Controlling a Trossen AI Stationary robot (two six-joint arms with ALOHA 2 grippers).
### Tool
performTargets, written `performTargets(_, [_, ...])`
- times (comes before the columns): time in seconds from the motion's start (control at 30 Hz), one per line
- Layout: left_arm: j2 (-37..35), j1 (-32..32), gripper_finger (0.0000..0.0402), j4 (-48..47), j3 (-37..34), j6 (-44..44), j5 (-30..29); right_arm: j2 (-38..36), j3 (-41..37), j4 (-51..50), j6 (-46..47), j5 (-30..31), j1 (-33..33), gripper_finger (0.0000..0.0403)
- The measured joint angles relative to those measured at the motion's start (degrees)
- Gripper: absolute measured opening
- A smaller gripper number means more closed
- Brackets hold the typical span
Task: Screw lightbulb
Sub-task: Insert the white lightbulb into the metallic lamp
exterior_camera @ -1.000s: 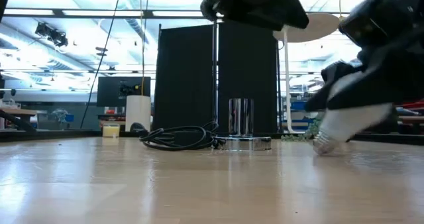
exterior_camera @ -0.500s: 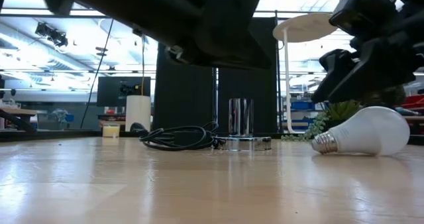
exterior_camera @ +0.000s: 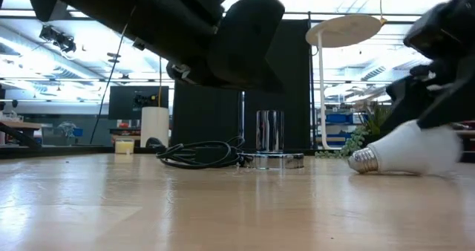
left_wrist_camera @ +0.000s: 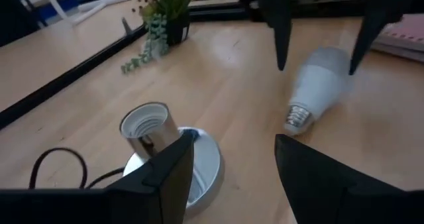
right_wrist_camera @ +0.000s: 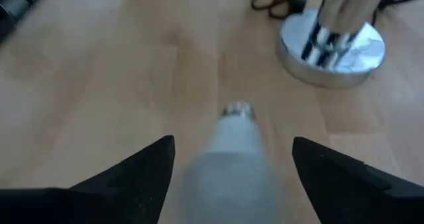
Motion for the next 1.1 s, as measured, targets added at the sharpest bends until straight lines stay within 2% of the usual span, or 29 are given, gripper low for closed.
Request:
performTargets(0.13, [0.0, 0.0, 0.0214, -2.8, 0.0, -3.5, 0.0, 4.2, 0.0, 2.4, 1.5, 2.6, 1.2, 0.0317])
performTargets(0.4, [0.0, 0.0, 0.0214, -6.9, -0.2, -9.1, -1.0, 12.4, 0.0, 11.1, 0.3, 3.5, 1.0, 0.0316])
performTargets(0.7, [0.0, -1.1, 0.0214, 9.9, -8.7, -9.1, -0.3, 21.7, 0.0, 20.2, -0.8, 4.0, 0.7, 0.0318])
performTargets(0.93, [0.0, -1.0, 0.0214, 9.7, -9.4, -8.1, 3.9, 21.9, 0.0, 21.2, -2.3, 4.6, 0.7, 0.0270])
performTargets(1.1, [0.0, -0.6, 0.0214, 9.7, -9.4, -4.4, 4.0, 19.4, 0.0, 20.2, -3.8, 4.9, 0.2, 0.0249])
